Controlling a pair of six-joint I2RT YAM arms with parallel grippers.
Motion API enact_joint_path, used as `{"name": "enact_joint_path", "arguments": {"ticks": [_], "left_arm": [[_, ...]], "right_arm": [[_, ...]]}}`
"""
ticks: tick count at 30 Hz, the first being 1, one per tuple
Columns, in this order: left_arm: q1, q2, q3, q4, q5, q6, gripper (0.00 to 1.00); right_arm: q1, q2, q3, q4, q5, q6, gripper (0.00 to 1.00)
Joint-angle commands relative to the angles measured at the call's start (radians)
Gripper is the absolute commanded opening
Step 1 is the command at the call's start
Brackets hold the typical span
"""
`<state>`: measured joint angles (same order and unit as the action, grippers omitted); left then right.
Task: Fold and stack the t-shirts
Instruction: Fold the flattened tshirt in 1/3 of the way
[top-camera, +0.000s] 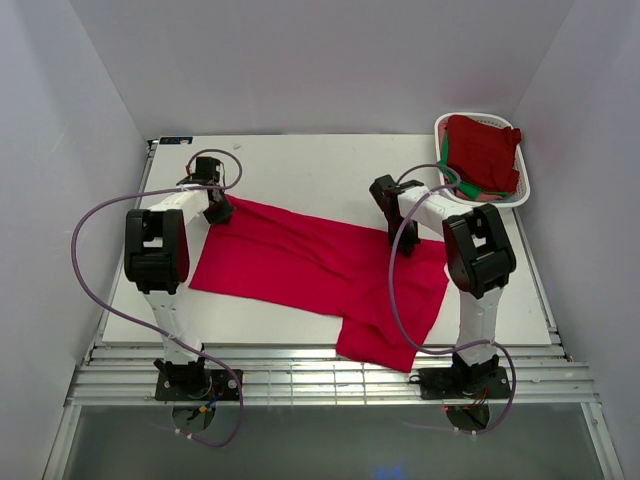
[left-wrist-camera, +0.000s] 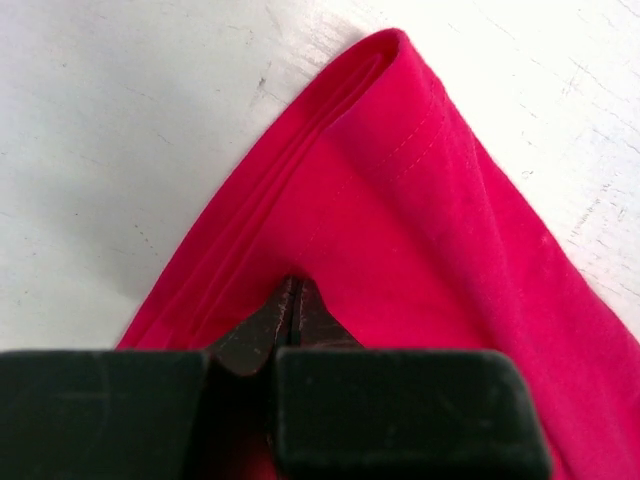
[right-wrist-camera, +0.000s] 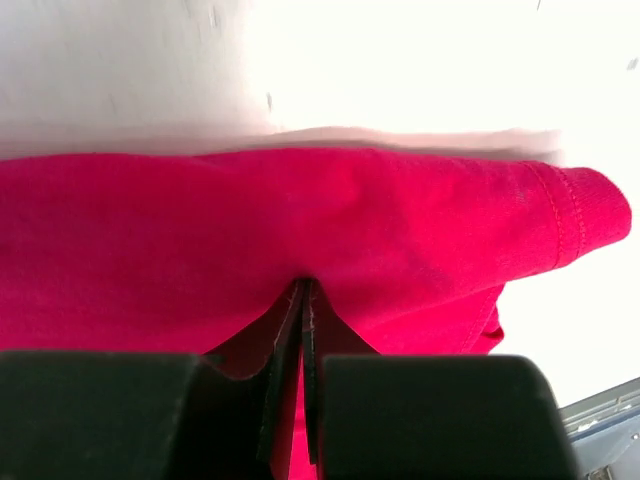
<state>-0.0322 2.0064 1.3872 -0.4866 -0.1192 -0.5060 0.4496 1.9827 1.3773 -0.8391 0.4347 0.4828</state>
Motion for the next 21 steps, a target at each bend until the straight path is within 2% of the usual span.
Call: {"name": "enact_joint_path", "arguments": {"ticks": [1, 5, 8, 13, 16, 18, 21], "left_arm": [[0.006, 0.043, -0.008, -0.046, -0.086, 0.000, 0.07], [0.012, 0.074, 0.018, -0.066, -0.102, -0.002, 0.07], [0.012, 0.107, 0.064, -0.063, -0.057, 0.007, 0.07], [0.011, 0.182, 0.202, -0.056, 0.016, 0.040, 0.07], [0.011, 0.216, 0.263, -0.056, 0.036, 0.067, 0.07], [0.008, 0.206, 0.282, -0.053, 0.044, 0.081, 0.07], [0.003, 0.151, 0.286, -0.027, 0.050, 0.096, 0.10]], "right_arm": [[-0.046, 0.108, 0.089, 0.048, -0.002, -0.041, 0.08], [-0.097, 0.218, 0.241, 0.028, -0.034, -0.076, 0.08], [-0.129, 0.309, 0.376, 0.026, -0.080, -0.111, 0.08], [-0.166, 0.464, 0.641, 0.009, -0.183, -0.173, 0.08], [-0.178, 0.510, 0.736, 0.020, -0.215, -0.207, 0.08], [-0.178, 0.498, 0.738, 0.050, -0.221, -0.243, 0.08], [-0.177, 0.324, 0.605, 0.213, -0.234, -0.273, 0.08]]}}
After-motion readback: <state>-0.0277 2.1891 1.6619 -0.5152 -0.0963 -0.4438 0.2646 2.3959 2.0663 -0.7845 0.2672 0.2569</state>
